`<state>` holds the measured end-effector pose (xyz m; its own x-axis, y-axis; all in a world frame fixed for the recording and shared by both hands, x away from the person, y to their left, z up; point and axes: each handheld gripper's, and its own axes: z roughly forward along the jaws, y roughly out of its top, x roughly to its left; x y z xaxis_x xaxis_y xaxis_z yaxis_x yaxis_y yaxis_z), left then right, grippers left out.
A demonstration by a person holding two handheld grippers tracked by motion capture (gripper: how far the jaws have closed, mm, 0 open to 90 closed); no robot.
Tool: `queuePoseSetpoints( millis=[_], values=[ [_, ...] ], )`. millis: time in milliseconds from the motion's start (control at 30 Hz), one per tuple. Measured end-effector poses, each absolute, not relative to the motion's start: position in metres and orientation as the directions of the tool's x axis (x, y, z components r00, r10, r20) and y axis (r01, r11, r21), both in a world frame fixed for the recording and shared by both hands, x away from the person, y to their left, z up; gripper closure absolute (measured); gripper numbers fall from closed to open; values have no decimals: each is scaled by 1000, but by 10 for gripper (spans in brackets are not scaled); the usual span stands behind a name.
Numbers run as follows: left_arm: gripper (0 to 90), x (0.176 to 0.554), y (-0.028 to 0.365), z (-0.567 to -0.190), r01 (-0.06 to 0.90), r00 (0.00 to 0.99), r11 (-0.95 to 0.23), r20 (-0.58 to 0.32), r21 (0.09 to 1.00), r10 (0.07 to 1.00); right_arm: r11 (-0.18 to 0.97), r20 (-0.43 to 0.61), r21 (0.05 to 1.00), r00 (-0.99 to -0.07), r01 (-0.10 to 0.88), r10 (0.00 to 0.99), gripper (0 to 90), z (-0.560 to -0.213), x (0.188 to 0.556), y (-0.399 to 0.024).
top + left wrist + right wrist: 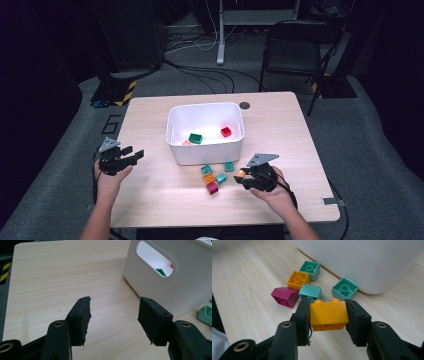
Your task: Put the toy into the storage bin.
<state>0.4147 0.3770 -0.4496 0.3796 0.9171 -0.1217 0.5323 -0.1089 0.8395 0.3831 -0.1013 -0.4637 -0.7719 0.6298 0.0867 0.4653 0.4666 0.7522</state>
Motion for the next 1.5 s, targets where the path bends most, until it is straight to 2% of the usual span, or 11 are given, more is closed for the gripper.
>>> queuePoseSetpoints(
  millis=[267, 800, 967, 1500],
  values=[
    [428, 413, 375, -451, 540, 380, -115, -119, 834, 917, 463, 110, 757, -788, 462, 606, 576, -442, 386, -100],
    [428, 413, 377, -451, 540, 377, -109, -124, 834, 918, 476, 102, 791, -849, 385, 518, 577, -358, 409, -85],
    [428, 413, 377, -450, 536, 379, -108, -124, 837, 917, 473, 89, 798, -849, 374, 521, 577, -339, 419, -77],
    [428, 413, 381, -450, 527, 371, -89, -135, 845, 919, 461, 52, 816, -838, 349, 543, 577, -317, 463, -43]
  ],
)
